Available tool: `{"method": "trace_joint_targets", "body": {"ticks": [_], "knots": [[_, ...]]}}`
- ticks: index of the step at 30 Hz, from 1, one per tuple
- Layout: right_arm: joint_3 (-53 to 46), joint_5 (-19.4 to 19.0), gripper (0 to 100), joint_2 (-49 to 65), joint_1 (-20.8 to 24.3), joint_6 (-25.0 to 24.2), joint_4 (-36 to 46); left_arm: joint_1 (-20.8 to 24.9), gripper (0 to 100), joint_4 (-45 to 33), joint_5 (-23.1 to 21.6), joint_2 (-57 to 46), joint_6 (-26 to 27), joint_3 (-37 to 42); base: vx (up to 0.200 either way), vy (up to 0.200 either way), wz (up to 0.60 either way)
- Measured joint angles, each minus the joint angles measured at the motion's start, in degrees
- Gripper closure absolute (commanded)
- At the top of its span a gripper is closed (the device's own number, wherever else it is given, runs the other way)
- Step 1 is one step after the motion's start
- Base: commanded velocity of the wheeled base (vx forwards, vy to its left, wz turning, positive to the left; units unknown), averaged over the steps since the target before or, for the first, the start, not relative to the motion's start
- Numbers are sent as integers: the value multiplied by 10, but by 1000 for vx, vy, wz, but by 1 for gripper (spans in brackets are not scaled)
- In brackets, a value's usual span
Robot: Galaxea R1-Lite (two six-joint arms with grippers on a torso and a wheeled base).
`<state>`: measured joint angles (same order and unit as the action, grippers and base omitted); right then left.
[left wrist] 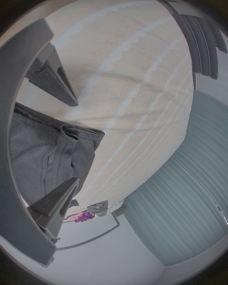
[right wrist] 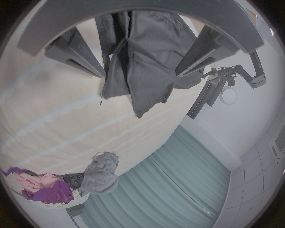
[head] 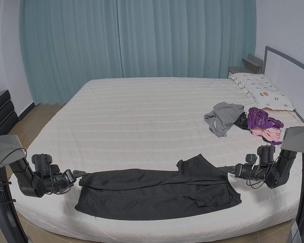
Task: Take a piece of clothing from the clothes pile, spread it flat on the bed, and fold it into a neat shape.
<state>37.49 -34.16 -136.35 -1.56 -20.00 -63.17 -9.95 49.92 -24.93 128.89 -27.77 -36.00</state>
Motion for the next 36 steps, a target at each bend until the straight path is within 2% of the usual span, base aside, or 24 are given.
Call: {"method": "trace_joint_targets", "body": {"ticks": [7,14,19,27,28,36], "knots": [[38,29,0,5,19,-21,18,3,0,1,2,-9,-62,-3,0,0,0],[97,45,0,1,46,-22,135,5,0,20,3,-12,-109,-1,0,0,0],[146,59,0,-4,57,-18,210,6,0,31,3,-12,-123,4,0,0,0],[200,64,0,-16,66,-8,273,6,0,37,2,-11,-125,13,0,0,0],[206,64,100,-17,68,-8,281,6,0,38,2,-11,-125,14,0,0,0],[238,76,100,-25,79,18,353,6,0,52,2,-10,-123,22,0,0,0]]}}
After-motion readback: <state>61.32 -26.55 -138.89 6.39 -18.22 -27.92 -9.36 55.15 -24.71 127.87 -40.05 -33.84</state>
